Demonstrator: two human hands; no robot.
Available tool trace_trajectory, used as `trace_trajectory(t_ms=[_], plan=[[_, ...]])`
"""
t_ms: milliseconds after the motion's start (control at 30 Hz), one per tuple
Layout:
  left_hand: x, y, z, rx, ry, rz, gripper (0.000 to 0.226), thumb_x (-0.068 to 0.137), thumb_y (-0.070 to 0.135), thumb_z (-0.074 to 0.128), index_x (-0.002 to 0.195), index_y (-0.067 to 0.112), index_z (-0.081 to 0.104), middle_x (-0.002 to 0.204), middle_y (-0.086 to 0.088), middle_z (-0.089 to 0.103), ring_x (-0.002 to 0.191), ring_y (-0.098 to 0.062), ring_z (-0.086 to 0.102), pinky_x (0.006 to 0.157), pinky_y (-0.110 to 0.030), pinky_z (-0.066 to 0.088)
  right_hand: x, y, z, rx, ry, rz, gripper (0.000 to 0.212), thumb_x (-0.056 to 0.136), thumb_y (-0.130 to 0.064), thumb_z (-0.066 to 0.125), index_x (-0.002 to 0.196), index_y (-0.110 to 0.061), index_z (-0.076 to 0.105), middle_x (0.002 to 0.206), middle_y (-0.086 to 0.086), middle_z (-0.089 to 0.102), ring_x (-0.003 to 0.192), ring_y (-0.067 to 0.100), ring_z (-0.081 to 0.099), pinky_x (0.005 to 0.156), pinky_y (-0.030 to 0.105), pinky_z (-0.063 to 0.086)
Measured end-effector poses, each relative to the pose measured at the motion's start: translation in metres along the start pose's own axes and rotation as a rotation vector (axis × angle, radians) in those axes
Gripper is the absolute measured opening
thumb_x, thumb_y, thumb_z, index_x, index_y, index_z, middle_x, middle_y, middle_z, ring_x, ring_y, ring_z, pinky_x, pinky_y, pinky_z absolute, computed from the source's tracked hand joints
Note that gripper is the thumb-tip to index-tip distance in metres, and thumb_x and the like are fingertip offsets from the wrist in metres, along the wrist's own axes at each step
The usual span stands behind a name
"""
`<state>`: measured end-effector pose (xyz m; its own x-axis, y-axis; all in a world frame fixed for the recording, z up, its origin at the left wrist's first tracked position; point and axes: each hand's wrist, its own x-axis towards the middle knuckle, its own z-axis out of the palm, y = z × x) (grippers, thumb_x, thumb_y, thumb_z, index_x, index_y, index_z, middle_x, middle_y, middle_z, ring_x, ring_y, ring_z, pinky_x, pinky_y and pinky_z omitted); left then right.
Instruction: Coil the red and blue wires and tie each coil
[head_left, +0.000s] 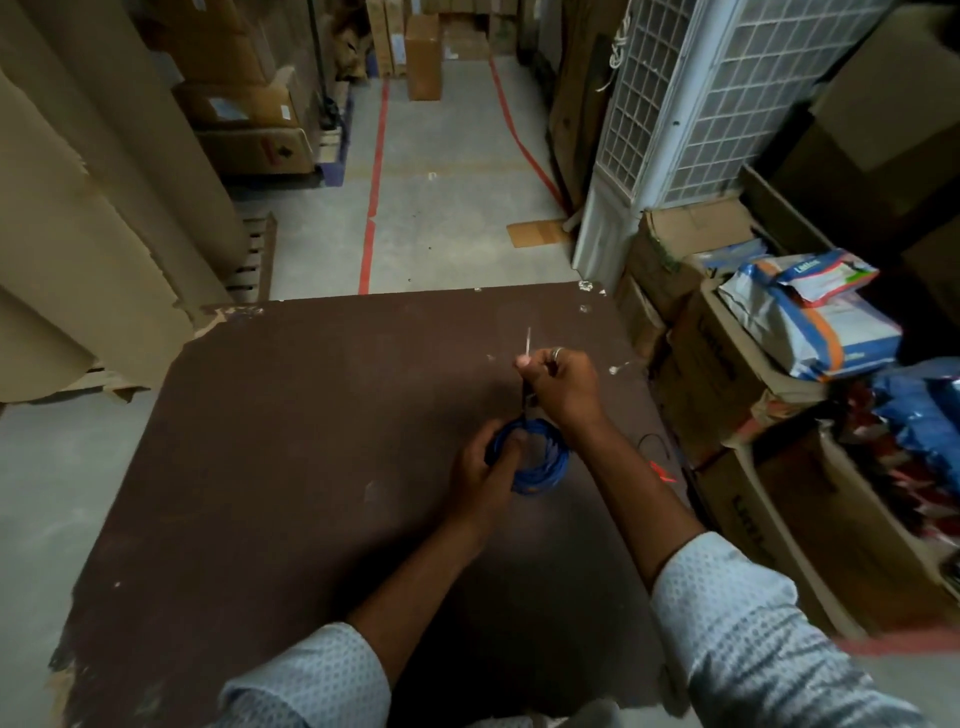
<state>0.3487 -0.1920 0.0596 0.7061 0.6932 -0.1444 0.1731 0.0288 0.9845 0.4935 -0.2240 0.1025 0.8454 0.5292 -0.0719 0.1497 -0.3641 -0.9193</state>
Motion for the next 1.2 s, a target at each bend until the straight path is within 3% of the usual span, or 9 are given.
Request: trace_trajectory(t_ms=[167,300,433,567,700,767,867,1033,1200], plan=[[0.001,-0.016,0.028,-0.01,-0.004,-0.064,0.025,0.097,0.035,0.062,0.12,0.026,0.066,0.112,0.009,0.07,0.101,0.001,0.065,0.077,-0.011,0.05,-0.019,0.048,-0.037,-0.098,-0.031,0.081,0.047,0.094,-0.04,0.064,0.072,0.001,0.061,0.061,0.007,0.058,0.06,0.015,0.053,0.06,0.035,0.047],[0.002,-0.038,0.055,-0.005,-0.056,-0.154,0.04,0.087,0.055,0.061,0.114,0.027,0.071,0.107,0.006,0.075,0.102,-0.01,0.07,0.086,-0.043,0.06,-0.044,0.1,-0.06,-0.117,-0.147,0.112,0.054,0.093,-0.046,0.064,0.064,-0.002,0.056,0.056,-0.003,0.045,0.055,0.007,0.043,0.054,0.031,0.037],[0.001,-0.059,0.082,0.012,-0.119,-0.191,0.033,0.089,0.047,0.061,0.108,0.023,0.073,0.104,0.0,0.076,0.101,-0.017,0.072,0.086,-0.053,0.059,-0.065,0.126,-0.082,-0.09,-0.275,0.261,0.028,0.097,-0.036,0.063,0.083,-0.014,0.071,0.069,-0.004,0.069,0.065,0.009,0.065,0.048,0.02,0.049],[-0.002,-0.068,0.106,0.055,-0.241,-0.313,0.039,0.091,0.048,0.058,0.117,0.02,0.07,0.115,-0.005,0.072,0.104,-0.019,0.071,0.082,-0.052,0.061,-0.072,0.154,-0.105,-0.034,-0.269,0.388,0.011,0.097,-0.028,0.065,0.095,-0.02,0.072,0.077,-0.007,0.076,0.074,0.01,0.072,0.061,0.033,0.062],[-0.005,-0.077,0.125,0.099,-0.364,-0.483,0.021,0.102,0.021,0.054,0.121,0.016,0.06,0.117,-0.008,0.065,0.096,-0.02,0.068,0.068,-0.036,0.063,-0.079,0.197,-0.119,-0.096,-0.196,0.444,0.016,0.08,-0.03,0.078,0.085,-0.015,0.076,0.08,0.004,0.078,0.078,0.022,0.075,0.084,0.052,0.06],[-0.007,-0.086,0.133,0.161,-0.378,-0.509,0.017,0.1,0.022,0.056,0.117,0.018,0.059,0.115,-0.007,0.065,0.093,-0.018,0.068,0.066,-0.033,0.062,-0.084,0.222,-0.122,-0.123,-0.16,0.487,0.032,0.067,-0.044,0.076,0.086,-0.018,0.074,0.082,0.004,0.078,0.081,0.023,0.075,0.083,0.052,0.061],[-0.009,-0.093,0.141,0.307,-0.376,-0.504,0.013,0.096,0.027,0.063,0.106,0.019,0.059,0.105,-0.004,0.066,0.084,-0.015,0.067,0.059,-0.032,0.061,-0.095,0.217,-0.124,-0.176,-0.106,0.531,0.013,0.081,-0.025,0.078,0.09,-0.023,0.07,0.09,0.005,0.076,0.084,0.024,0.075,0.081,0.047,0.062],[-0.007,-0.102,0.145,0.511,-0.366,-0.4,0.013,0.092,0.026,0.068,0.097,0.014,0.065,0.086,-0.003,0.066,0.067,-0.016,0.06,0.048,-0.024,0.049,-0.097,0.215,-0.121,-0.21,-0.054,0.571,0.019,0.084,-0.014,0.079,0.089,-0.024,0.063,0.098,0.008,0.074,0.093,0.028,0.074,0.074,0.028,0.061],[-0.002,-0.108,0.142,0.608,-0.374,-0.418,0.017,0.092,0.027,0.068,0.1,0.013,0.069,0.088,-0.004,0.069,0.065,-0.016,0.063,0.046,-0.023,0.051,-0.093,0.217,-0.113,-0.241,-0.069,0.652,0.024,0.084,-0.012,0.077,0.101,-0.022,0.063,0.101,0.004,0.07,0.095,0.025,0.073,0.085,0.043,0.062]])
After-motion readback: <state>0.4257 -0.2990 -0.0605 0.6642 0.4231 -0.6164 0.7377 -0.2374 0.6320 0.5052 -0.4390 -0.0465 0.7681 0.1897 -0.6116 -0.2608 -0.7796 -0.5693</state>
